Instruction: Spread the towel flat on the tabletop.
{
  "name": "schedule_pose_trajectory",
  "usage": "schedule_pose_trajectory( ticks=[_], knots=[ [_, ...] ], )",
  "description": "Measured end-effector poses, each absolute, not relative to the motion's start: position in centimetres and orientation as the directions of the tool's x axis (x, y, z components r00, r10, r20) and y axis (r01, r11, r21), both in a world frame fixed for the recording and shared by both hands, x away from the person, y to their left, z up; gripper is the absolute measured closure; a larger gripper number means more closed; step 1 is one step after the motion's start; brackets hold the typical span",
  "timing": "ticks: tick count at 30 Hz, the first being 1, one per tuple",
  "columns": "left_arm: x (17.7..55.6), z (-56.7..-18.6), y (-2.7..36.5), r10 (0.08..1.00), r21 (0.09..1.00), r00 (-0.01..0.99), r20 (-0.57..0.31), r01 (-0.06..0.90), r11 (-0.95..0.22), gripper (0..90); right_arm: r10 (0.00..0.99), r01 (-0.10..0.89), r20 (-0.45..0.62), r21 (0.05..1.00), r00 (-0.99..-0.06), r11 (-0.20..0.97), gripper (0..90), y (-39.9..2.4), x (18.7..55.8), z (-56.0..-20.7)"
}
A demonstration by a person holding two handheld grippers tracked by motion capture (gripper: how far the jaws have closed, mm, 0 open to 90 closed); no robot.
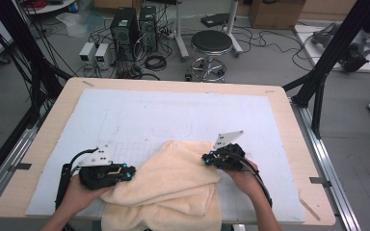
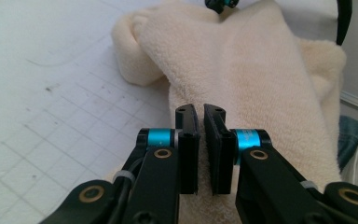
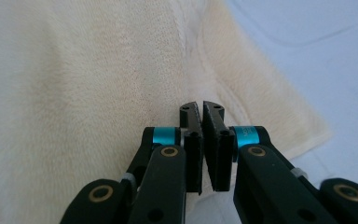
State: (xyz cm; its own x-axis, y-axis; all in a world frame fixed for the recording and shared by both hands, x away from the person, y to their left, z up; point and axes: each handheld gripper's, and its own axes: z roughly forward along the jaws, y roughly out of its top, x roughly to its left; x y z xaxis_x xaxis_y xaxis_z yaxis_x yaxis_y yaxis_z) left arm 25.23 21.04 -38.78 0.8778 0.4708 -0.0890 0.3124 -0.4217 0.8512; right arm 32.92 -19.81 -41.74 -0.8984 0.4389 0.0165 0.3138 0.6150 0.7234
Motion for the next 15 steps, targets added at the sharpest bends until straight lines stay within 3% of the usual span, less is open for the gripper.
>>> schedule_pose_trajectory(
  ticks=[4,10,15],
  knots=[
    [23.4,-37.8,22.1,0.455,0.866,0.885,-0.096,0.3,-0.401,84.4,0.431,0.275,0.011,0.783,-0.903,0.557,87.1,-21.2,30.6,-39.8],
    [20.2,-39.6,21.9,0.402,0.827,0.907,-0.122,0.317,-0.464,84.2,0.387,0.25,0.009,0.776,-0.922,0.579,85.9,-22.5,26.5,-40.2],
    [19.9,-41.0,20.8,0.378,0.793,0.916,-0.132,0.326,-0.514,79.5,0.355,0.234,0.035,0.811,-0.934,0.536,61.6,-21.9,25.5,-39.4]
  ],
)
